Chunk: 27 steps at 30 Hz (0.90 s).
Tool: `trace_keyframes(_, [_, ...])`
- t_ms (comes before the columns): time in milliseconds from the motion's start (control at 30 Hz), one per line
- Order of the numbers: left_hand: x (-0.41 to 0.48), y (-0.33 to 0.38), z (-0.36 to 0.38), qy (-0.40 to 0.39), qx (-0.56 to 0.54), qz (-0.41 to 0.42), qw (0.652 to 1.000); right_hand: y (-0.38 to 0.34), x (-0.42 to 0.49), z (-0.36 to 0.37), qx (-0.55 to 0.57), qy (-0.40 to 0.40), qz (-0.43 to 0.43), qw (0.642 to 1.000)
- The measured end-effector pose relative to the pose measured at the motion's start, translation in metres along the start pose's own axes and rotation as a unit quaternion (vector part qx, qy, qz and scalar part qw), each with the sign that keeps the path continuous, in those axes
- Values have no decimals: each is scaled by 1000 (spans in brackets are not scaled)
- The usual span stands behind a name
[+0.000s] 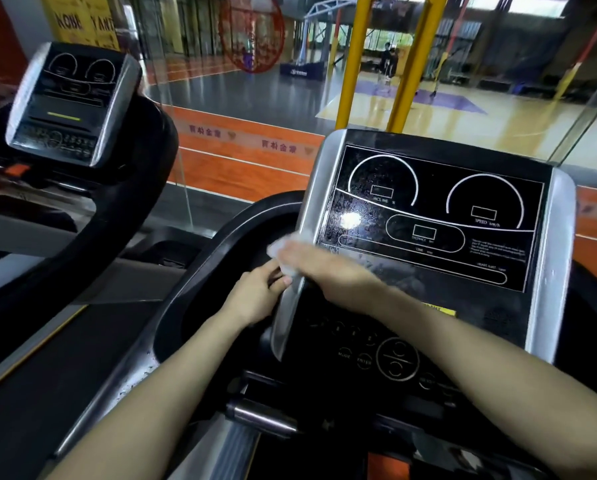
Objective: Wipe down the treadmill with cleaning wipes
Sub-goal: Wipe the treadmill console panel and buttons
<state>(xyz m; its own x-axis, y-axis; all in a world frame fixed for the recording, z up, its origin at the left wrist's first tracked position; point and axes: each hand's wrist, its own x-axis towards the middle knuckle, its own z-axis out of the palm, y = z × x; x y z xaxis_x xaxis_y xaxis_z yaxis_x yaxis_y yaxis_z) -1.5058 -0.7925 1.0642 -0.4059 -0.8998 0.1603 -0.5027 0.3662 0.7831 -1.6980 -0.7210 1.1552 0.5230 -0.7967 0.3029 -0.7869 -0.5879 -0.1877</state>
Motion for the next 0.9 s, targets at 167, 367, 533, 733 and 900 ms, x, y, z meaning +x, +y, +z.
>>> trace_keyframes(167, [3,9,-8,-13,-16,-20,1000,41,27,-67,-160,133,111,972])
trace_keyframes(367, [10,16,-13,-31,-57,-37,997,28,-5,-5,-93,98,25,991])
trace_keyframes(533, [14,20,-15,-51,-70,-43,995,34,-33,-14,-141,124,79,979])
trace_keyframes(733, [12,19,-16,-55,-86,-51,993,-1,-7,27,-75,206,238,946])
trace_keyframes(900, [13,18,-15,-62,-84,-52,993,23,-66,22,-119,281,261,916])
